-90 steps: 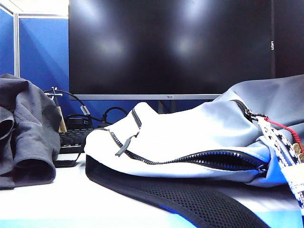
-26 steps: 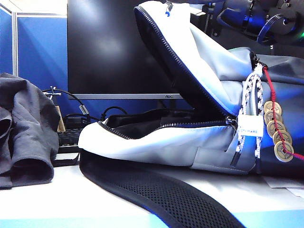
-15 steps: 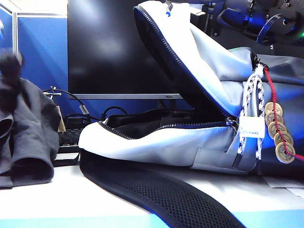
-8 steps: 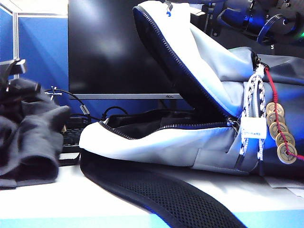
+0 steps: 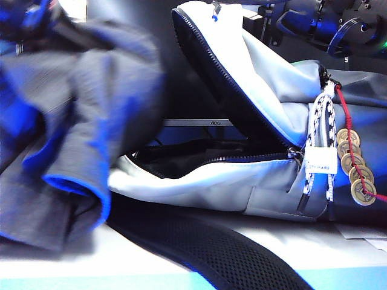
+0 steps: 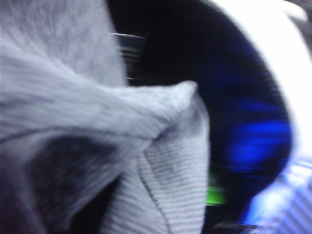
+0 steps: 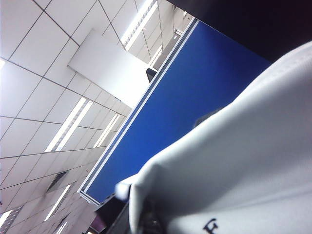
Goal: Put the gray clothes into the backpack.
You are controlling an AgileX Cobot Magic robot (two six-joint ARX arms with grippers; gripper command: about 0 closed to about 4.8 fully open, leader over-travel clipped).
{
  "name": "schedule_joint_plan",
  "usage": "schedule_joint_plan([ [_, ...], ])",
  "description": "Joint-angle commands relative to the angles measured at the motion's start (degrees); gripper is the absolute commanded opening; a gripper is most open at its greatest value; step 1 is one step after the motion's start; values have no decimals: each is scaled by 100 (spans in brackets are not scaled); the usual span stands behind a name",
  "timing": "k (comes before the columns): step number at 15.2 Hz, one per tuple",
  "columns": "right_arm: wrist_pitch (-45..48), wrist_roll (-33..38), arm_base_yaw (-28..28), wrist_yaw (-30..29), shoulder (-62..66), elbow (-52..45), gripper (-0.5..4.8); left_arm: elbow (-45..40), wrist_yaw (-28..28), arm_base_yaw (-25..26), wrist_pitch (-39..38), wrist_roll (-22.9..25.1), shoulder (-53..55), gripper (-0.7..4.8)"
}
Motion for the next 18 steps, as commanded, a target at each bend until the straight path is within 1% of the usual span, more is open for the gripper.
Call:
schedule_joint_plan([
  [1, 387, 120, 11, 149, -83, 68, -5, 35, -533, -415, 461, -210, 63, -6],
  [2, 389, 120, 13, 146, -83, 68, -5, 35, -319, -664, 544, -297, 393, -5],
  [4, 389, 120, 13, 144, -83, 68, -5, 35, -304, -1104, 780, -264, 868, -5],
  [5, 389, 162, 13, 107, -83, 68, -5, 42, -435, -1390, 1493, -350, 1434, -5],
  [6, 389, 225, 13, 101, -83, 68, -5, 212, -501, -1473, 1904, -518, 1908, -5],
  [7, 387, 249, 13, 122, -83, 70, -5, 581, -326, -1471, 1956, -616, 2330, -5],
  [8, 387, 269, 13, 122, -83, 70, -5, 933, -101, -1458, 1956, -619, 2647, -5],
  [9, 389, 304, 13, 109, -83, 68, -5, 1631, 262, -1458, 1956, -643, 3154, -5],
  [10, 389, 306, 13, 111, -83, 70, -5, 2059, 501, -1475, 1954, -697, 3432, -5],
  [11, 387, 304, 13, 120, -83, 70, -5, 2479, 636, -1504, 1956, -793, 3700, -6],
  [12, 387, 304, 0, 144, -83, 70, -5, 3200, 785, -1550, 1947, -918, 4151, -5],
  [14, 387, 302, -4, 160, -83, 70, -5, 3974, 927, -1672, 1904, -942, 4680, -5],
  [16, 385, 282, -4, 225, -81, 70, -5, 4441, 1023, -1862, 1700, -925, 5174, -6],
  [18, 376, 289, -79, -105, -79, 70, -5, 4507, 1189, -1937, 1657, -1104, 5421, -5],
])
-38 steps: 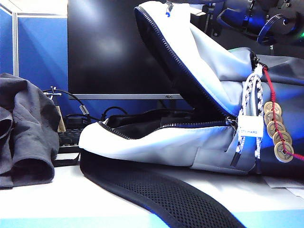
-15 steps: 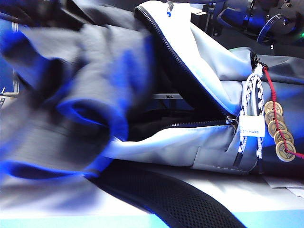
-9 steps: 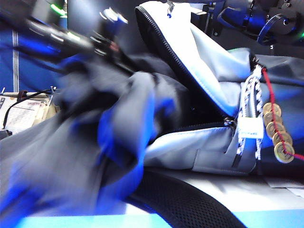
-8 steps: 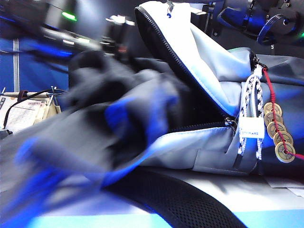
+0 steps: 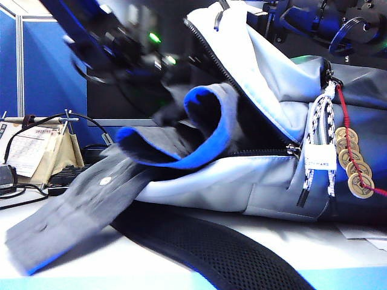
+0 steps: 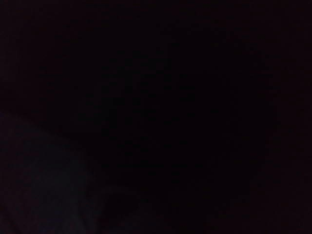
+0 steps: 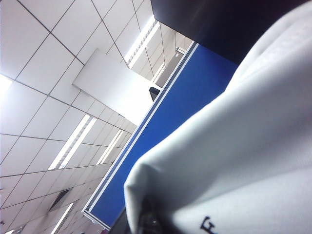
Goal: Put the gray clothes into the backpack.
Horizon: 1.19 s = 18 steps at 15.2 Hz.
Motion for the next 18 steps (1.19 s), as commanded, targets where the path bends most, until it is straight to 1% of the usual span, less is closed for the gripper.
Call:
schedule_joint_plan([
  [1, 254, 127, -79, -461, -63, 55, -5, 48, 682, -184, -52, -17, 199, 9],
  [2, 254, 186, -83, -428, -68, 57, -5, 52, 911, -184, -96, 144, 197, 87],
  [3, 254, 184, -122, -400, -66, 57, -5, 59, 960, -177, -94, 138, 195, 179],
  [4, 251, 179, -153, -354, -66, 57, -5, 70, 964, -68, -101, -15, 155, 479],
  [6, 254, 214, -249, -236, -87, 57, -5, 68, 1023, 68, -109, -282, 74, 479],
  [7, 254, 216, -269, -212, -92, 59, -5, 68, 1143, 109, -98, -372, 26, 479],
  [8, 256, 214, -291, -179, -92, 59, -5, 74, 1512, 186, -94, -575, -85, 479],
  [9, 256, 214, -328, -122, -92, 59, -5, 76, 1742, 199, -81, -741, -168, 479],
  [10, 256, 212, -337, -81, -92, 59, -5, 76, 1884, 243, -85, -841, -245, 479],
  [12, 258, 212, -356, 22, -92, 61, -5, 74, 2310, 442, -98, -1272, -481, 479],
  [13, 258, 212, -365, 70, -92, 61, -5, 74, 2463, 516, -105, -1360, -546, 479],
  [14, 258, 212, -365, 136, -92, 61, -5, 74, 2839, 717, -103, -1644, -656, 479],
  [15, 258, 212, -365, 155, -92, 61, -5, 74, 3099, 809, -103, -1803, -684, 479],
  [16, 258, 216, -365, 155, -92, 61, -5, 74, 3536, 1001, -103, -2127, -706, 479],
  [17, 258, 216, -365, 151, -92, 61, -5, 68, 3829, 1084, -105, -2315, -710, 479],
  [18, 258, 216, -365, 149, -92, 61, -5, 28, 3956, 1174, -122, -2393, -745, 479],
])
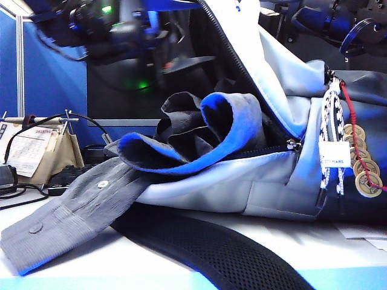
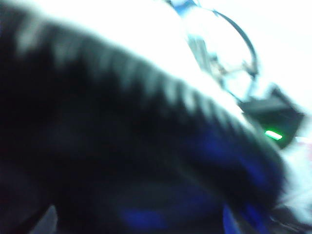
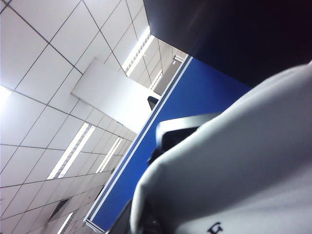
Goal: Put the gray clothes into the backpack.
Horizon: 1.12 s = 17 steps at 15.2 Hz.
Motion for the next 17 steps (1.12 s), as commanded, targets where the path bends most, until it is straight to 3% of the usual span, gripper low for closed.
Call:
schedule_joint_plan([
  [1, 258, 4, 0, 142, -57, 59, -5, -22, 490, 269, 83, -304, -109, 479],
  [3, 258, 2, 0, 142, -57, 59, -5, -20, 479, 538, 173, -310, -188, 476],
  [4, 258, 2, 4, 157, -57, 59, -5, -20, 470, 680, 168, -345, -243, 429],
  [5, 256, 0, 7, 155, -57, 59, -5, -22, 470, 809, 160, -367, -302, 423],
  [7, 232, -245, 13, -28, -55, 59, -5, -22, 466, 1147, 166, -378, -680, 181],
  [8, 28, -520, 33, -227, -55, 57, -5, -22, 450, 1327, 173, -282, -1029, -4],
  [12, -1198, -1576, 111, -879, -52, 52, 11, -22, 144, 1644, 199, -190, -2079, -5],
  [13, -1285, -1672, 179, -876, -52, 50, 330, -22, 48, 1766, 188, -179, -2417, -5],
  [14, -1220, -1609, 179, -876, -55, 52, 479, -22, 0, 1878, 188, -146, -2627, -5],
  [17, -651, -1287, 170, -901, -59, 52, 479, -24, -192, 2352, 122, -146, -3145, -5],
])
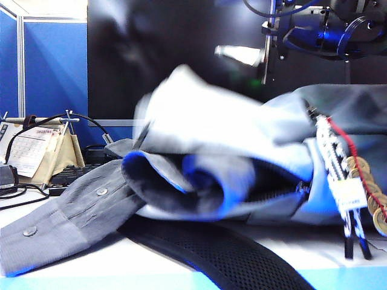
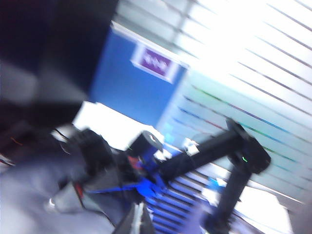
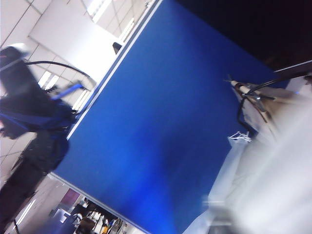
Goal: Put the gray clothes into the backpack.
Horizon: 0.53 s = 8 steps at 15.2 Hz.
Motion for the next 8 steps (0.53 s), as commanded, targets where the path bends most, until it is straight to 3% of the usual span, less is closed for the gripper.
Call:
schedule_joint_plan([
  [1, 1123, 527, -4, -48, -52, 42, 475, -31, -179, 562, -142, 31, -525, -4],
  [2, 1541, 774, -4, -90, -59, 42, 400, -133, -177, 699, -155, 28, -708, -5],
  [3, 1552, 833, -15, -223, -149, 39, 241, -258, -177, 872, -160, 31, -901, -5],
  [4, 1552, 791, -39, -509, -361, 39, -19, -501, -203, 1172, -162, 83, -1248, -5],
  [8, 1539, 756, -118, -463, -1202, 39, -5, -1364, -546, 1537, -304, 319, -2238, -5],
])
